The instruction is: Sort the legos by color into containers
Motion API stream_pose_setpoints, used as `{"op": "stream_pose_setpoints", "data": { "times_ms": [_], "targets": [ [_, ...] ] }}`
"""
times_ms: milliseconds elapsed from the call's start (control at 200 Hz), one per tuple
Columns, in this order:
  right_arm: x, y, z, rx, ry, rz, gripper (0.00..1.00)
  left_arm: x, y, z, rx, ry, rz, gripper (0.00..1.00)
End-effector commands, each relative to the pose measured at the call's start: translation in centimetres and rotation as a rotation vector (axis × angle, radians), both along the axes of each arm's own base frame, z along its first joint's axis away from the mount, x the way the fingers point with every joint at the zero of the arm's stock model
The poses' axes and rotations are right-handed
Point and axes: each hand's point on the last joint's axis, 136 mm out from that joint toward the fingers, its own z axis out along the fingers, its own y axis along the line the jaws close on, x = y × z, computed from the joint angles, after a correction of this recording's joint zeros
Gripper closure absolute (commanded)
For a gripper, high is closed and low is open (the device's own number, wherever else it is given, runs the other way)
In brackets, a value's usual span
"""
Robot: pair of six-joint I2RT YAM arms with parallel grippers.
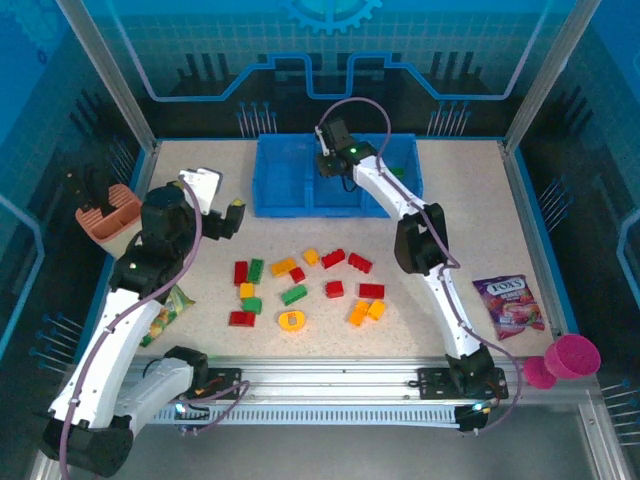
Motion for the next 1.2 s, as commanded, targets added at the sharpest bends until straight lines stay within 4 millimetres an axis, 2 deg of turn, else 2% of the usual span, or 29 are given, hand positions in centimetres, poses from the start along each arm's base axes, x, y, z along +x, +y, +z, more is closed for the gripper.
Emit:
{"op": "stream_pose_setpoints", "data": {
  "times_ms": [0, 100, 210, 305, 325, 340, 375, 440, 535, 605, 690, 811, 1011, 1196],
  "targets": [
    [-0.1, -0.2, 2.3, 0.041, -0.022, 0.010, 0.61, 0.5, 0.7, 1.3, -0.016, -0.085, 0.056, 0.01],
    [-0.6, -0.2, 3.5, 0.054, -0.031, 0.026, 0.55, -0.2, -1.2, 0.6, -0.019, -0.074, -0.066, 0.01],
    [-1.5, -0.1, 5.5, 0.070, -0.039, 0.063, 0.45, 0.3, -0.5, 0.7, -0.078, -0.079, -0.002, 0.01],
    [-2.7, 0.2, 7.9, 0.089, -0.066, 0.092, 0.41, 0.6, -0.1, 0.1, -0.104, -0.035, 0.039, 0.01],
    [-2.8, 0.1, 7.8, 0.086, -0.064, 0.094, 0.40, 0.6, -0.1, -0.1, -0.106, -0.021, 0.047, 0.01],
    [-3.2, 0.1, 9.2, 0.094, -0.085, 0.099, 0.40, 0.7, 0.1, -0.3, -0.106, -0.010, 0.056, 0.01],
    [-3.8, 0.1, 10.2, 0.096, -0.099, 0.108, 0.38, 0.9, 0.5, -0.9, -0.110, 0.021, 0.089, 0.01],
    [-5.0, -0.3, 11.5, 0.100, -0.111, 0.114, 0.35, 1.2, 1.7, -2.6, -0.106, 0.100, 0.186, 0.01],
    [-7.1, -1.6, 13.4, 0.106, -0.129, 0.107, 0.31, 1.2, 3.7, -6.4, -0.100, 0.256, 0.351, 0.01],
    [-8.9, -2.8, 14.1, 0.105, -0.141, 0.099, 0.29, 1.0, 3.9, -9.1, -0.123, 0.347, 0.408, 0.04],
    [-11.2, -4.6, 14.0, 0.083, -0.132, 0.085, 0.27, 0.8, 3.2, -12.0, -0.190, 0.426, 0.428, 0.08],
    [-14.3, -6.9, 12.8, 0.069, -0.096, 0.059, 0.27, 0.1, 2.7, -15.5, -0.269, 0.508, 0.479, 0.11],
    [-18.8, -8.4, 8.5, 0.129, 0.019, 0.041, 0.27, -1.2, 0.9, -20.5, -0.412, 0.610, 0.480, 0.14],
    [-21.4, -9.5, 4.7, 0.126, 0.108, 0.026, 0.26, -2.4, 0.5, -24.1, -0.441, 0.701, 0.517, 0.15]
  ]
}}
